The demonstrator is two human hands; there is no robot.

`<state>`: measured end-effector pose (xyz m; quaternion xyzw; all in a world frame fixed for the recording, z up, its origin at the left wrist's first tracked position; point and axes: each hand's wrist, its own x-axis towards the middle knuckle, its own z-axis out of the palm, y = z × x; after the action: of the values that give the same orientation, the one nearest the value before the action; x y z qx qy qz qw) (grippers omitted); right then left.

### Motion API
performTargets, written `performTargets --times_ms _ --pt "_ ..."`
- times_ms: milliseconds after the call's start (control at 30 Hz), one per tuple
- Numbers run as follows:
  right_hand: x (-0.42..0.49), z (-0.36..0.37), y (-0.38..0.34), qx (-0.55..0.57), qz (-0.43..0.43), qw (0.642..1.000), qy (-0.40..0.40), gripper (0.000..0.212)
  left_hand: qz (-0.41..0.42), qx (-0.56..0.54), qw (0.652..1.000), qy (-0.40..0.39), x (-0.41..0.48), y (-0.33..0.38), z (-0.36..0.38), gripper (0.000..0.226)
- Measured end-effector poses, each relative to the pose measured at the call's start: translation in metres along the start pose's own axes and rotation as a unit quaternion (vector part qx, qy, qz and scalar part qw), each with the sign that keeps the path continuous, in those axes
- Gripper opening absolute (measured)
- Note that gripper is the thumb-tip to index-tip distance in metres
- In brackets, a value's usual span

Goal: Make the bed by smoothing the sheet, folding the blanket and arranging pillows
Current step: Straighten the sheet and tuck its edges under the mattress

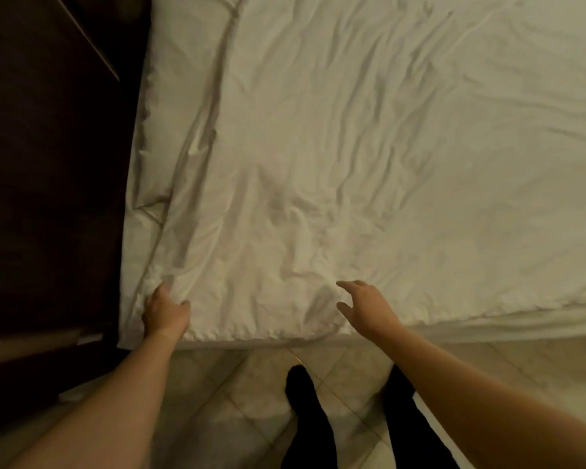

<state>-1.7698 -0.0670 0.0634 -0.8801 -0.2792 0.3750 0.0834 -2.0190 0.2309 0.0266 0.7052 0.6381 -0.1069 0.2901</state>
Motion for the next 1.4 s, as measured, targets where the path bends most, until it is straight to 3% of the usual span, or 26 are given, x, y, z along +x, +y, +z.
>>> performTargets --times_ms 233,400,500,600,800,1033,1167,1400 --pt "0.03 0.037 -0.004 0.011 0.018 0.999 -0.025 0.075 -0.031 0.019 0.998 0.048 0.051 -0.035 0.019 0.07" --pt "0.043 0.056 -0.017 -0.027 0.022 0.997 -0.065 0.048 -0.045 0.022 0.998 0.03 0.064 -0.052 0.018 0.068" --pt "0.044 0.064 -0.024 -0.04 0.042 0.997 -0.052 0.051 -0.009 0.028 0.999 0.04 0.064 -0.056 0.012 0.058" --pt "0.044 0.071 -0.034 -0.065 0.015 0.998 -0.013 0.055 0.003 -0.036 0.999 0.029 0.06 -0.054 0.004 0.051" --pt "0.042 0.083 -0.032 -0.065 0.005 0.995 -0.08 0.093 -0.012 -0.05 0.999 -0.004 0.057 -0.069 -0.006 0.067" --pt "0.037 0.083 -0.024 -0.1 -0.056 0.993 -0.022 0.099 -0.07 -0.099 0.993 -0.001 0.043 -0.094 0.005 0.053" --pt "0.033 0.084 -0.01 -0.143 -0.015 0.989 -0.027 0.109 -0.057 -0.116 0.991 0.046 0.037 -0.095 0.003 0.043" --pt "0.041 0.041 0.047 -0.141 0.001 0.99 -0.002 0.103 -0.064 -0.063 0.993 0.072 0.05 -0.089 0.005 0.037"
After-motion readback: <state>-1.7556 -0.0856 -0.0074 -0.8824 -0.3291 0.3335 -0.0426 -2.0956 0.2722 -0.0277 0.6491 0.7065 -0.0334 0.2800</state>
